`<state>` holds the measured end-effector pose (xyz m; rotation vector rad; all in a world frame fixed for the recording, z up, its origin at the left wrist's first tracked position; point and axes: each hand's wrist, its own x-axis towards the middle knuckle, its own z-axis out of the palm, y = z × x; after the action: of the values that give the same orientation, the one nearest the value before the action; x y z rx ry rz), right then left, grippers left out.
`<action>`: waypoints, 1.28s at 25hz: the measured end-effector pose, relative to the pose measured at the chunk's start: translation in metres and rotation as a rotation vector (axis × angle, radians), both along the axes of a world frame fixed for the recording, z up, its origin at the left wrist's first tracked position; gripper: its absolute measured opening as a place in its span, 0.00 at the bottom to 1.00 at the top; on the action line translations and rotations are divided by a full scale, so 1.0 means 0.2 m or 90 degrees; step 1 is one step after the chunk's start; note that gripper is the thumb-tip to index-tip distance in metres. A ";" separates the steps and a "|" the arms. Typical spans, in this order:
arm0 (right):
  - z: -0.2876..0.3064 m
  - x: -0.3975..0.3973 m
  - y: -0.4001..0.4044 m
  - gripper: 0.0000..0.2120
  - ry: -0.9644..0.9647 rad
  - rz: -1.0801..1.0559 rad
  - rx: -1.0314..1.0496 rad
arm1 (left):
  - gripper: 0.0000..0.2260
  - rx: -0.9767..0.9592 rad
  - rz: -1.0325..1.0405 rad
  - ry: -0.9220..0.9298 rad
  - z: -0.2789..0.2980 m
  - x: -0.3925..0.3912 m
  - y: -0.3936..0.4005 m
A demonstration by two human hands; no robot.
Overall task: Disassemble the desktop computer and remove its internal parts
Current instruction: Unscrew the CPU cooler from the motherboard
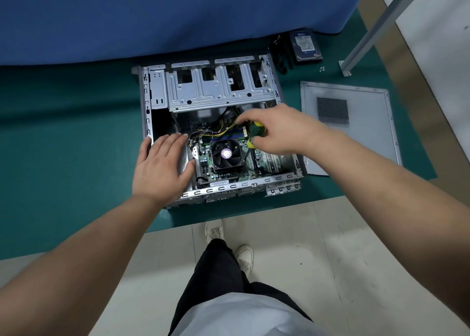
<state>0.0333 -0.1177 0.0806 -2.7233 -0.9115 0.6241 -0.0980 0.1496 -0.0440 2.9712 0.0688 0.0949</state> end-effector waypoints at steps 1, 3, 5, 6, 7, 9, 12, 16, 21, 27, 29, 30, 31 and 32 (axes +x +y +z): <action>0.02 0.01 0.02 0.16 -0.081 -0.006 -0.073 | 0.27 -0.001 0.001 -0.001 0.00 0.00 0.00; 0.04 0.01 0.05 0.28 -0.239 0.004 -0.181 | 0.27 -0.007 0.002 -0.004 0.01 0.00 0.00; 0.03 -0.01 0.07 0.24 -0.284 0.105 -0.193 | 0.27 -0.014 0.002 -0.005 0.01 -0.01 0.00; 0.03 -0.01 0.08 0.21 -0.254 0.162 -0.179 | 0.27 -0.015 0.002 -0.003 0.02 -0.01 0.00; 0.04 -0.01 0.08 0.18 -0.203 0.214 -0.162 | 0.28 -0.013 0.002 0.001 0.02 -0.01 0.00; 0.09 0.01 0.06 0.15 -0.102 0.269 -0.176 | 0.28 -0.008 0.004 0.013 0.03 -0.01 -0.01; 0.12 0.02 0.06 0.15 -0.023 0.204 -0.171 | 0.28 -0.011 0.005 0.020 0.04 -0.01 -0.01; 0.07 -0.08 0.14 0.29 -0.224 -0.021 -0.236 | 0.29 -0.014 -0.001 0.020 0.04 -0.01 -0.01; 0.08 -0.09 0.16 0.19 -0.172 0.164 -0.203 | 0.29 -0.015 -0.002 0.016 0.04 -0.01 -0.01; 0.14 -0.04 0.10 0.12 0.012 0.066 -0.151 | 0.29 -0.015 0.000 0.015 0.05 0.00 -0.02; 0.10 -0.08 0.14 0.24 -0.137 -0.035 -0.199 | 0.29 -0.015 0.004 0.015 0.05 -0.01 -0.02; 0.08 -0.10 0.16 0.28 -0.243 -0.053 -0.228 | 0.29 -0.014 0.004 0.016 0.05 -0.01 -0.02; 0.06 -0.12 0.17 0.28 -0.312 -0.039 -0.234 | 0.29 -0.011 0.004 0.016 0.06 -0.01 -0.02; 0.04 -0.12 0.18 0.25 -0.326 -0.004 -0.220 | 0.29 -0.008 0.003 0.016 0.06 -0.01 -0.03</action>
<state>0.0087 -0.0821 0.0883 -3.2760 -0.9689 0.0715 -0.0995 0.1444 -0.0328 2.9603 0.0796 0.0575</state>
